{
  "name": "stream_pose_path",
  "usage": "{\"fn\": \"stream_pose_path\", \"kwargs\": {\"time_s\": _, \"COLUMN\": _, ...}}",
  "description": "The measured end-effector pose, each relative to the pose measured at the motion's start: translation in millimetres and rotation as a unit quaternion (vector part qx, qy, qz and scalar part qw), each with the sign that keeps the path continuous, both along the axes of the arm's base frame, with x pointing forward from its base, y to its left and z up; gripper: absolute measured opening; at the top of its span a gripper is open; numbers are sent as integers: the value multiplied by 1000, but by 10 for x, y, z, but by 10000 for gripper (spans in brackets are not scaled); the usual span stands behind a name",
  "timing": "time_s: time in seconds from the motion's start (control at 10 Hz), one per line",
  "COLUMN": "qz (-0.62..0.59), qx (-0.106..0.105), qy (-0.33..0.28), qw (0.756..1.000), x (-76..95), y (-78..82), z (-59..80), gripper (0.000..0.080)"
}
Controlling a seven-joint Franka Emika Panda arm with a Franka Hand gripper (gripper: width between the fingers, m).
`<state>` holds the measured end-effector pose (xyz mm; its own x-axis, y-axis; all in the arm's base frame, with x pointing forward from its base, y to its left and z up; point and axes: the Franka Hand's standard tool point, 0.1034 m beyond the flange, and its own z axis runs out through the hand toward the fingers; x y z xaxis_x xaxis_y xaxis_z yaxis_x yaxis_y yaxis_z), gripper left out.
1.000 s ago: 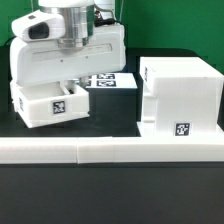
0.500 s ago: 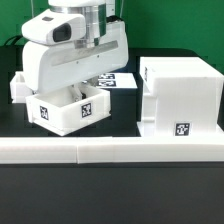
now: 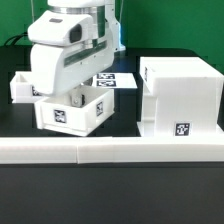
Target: Assemble drawer
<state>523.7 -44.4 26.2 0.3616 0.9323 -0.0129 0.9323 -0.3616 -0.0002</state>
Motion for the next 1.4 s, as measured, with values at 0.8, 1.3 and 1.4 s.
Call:
{"fn": "stream_pose_path", "kwargs": {"time_s": 0.8, "qz": 193, "qx": -20, "qy": 9, "qw": 981, "x": 120, "y": -54, "z": -72, "gripper": 43}}
{"fn": "stream_pose_path", "kwargs": {"time_s": 1.3, "qz": 194, "qx": -17, "qy": 2, "qw": 981, "x": 222, "y": 111, "z": -71, "gripper": 43}}
{"fn": "stream_pose_path", "kwargs": {"time_s": 1.4, "qz": 191, "qx": -16, "qy": 0, "qw": 981, "x": 277, "y": 194, "z": -67, "gripper": 43}}
